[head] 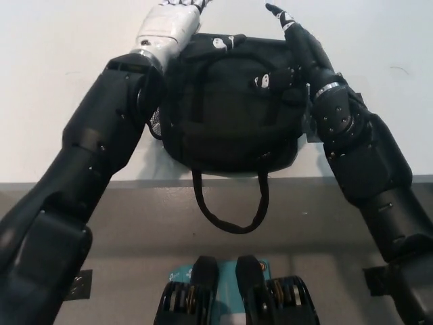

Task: A soft travel bag is kept infront of the robot in the middle of the desk and the robot uses both its hands to press it to reduce its size

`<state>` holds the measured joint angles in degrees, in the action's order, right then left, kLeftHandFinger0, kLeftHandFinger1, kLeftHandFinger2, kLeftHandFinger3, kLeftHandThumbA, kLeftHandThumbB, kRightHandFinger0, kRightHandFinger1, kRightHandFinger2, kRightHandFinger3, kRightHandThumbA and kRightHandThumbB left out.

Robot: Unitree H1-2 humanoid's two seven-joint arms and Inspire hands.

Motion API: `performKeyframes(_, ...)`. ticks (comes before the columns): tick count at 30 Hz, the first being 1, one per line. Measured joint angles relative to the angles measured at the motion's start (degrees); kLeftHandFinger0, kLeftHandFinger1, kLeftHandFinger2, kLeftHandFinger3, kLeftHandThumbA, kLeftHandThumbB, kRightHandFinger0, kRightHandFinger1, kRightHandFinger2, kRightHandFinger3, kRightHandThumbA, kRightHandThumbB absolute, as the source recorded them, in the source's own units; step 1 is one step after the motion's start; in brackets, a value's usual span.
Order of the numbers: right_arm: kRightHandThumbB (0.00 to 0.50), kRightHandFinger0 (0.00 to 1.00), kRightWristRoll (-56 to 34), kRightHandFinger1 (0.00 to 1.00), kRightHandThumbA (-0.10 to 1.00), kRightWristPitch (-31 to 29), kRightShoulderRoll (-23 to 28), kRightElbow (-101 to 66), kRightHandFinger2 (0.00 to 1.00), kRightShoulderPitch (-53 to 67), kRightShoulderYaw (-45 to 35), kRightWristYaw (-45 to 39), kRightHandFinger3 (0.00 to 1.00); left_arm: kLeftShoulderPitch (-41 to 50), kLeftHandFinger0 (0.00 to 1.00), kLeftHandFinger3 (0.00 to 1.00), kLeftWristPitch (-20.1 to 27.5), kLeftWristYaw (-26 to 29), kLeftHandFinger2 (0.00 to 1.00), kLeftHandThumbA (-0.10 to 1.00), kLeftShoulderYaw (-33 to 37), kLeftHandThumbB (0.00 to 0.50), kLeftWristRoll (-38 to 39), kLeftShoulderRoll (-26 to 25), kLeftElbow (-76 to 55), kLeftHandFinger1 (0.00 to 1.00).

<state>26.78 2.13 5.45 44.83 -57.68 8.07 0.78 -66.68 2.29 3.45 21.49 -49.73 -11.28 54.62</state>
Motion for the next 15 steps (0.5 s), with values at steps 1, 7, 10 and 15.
performKeyframes(1, 0.135, 1.00, -0.31, 1.00, 1.00, 0.00, -0.03, 0.70, 1.00, -0.12, -0.02, 0.00, 1.00, 0.00, 1.00, 1.00, 0.00, 0.28, 1.00, 1.00, 0.07, 0.294, 0.13, 0.12, 0.66, 1.00)
performKeyframes(7, 0.178, 1.00, -2.14, 1.00, 1.00, 0.00, -0.63, 5.68, 1.00, -0.24, -0.17, 0.00, 1.00, 0.33, 1.00, 1.00, 0.17, 2.64, 1.00, 1.00, 0.49, 0.270, 1.14, 0.69, 5.67, 1.00)
performKeyframes(10, 0.159, 1.00, -2.72, 1.00, 1.00, -0.46, -1.04, 8.44, 1.00, -0.25, -0.08, 0.10, 1.00, 1.05, 1.00, 1.00, 0.30, 4.00, 1.00, 1.00, 0.55, 0.272, 1.58, 1.24, 7.89, 1.00)
performKeyframes(15, 0.162, 1.00, -3.41, 1.00, 1.00, -2.47, -1.78, 14.66, 1.00, -0.39, 0.23, 0.74, 1.00, 3.40, 1.00, 1.00, 0.58, 6.55, 1.00, 1.00, 1.12, 0.278, 2.30, 2.34, 10.84, 1.00)
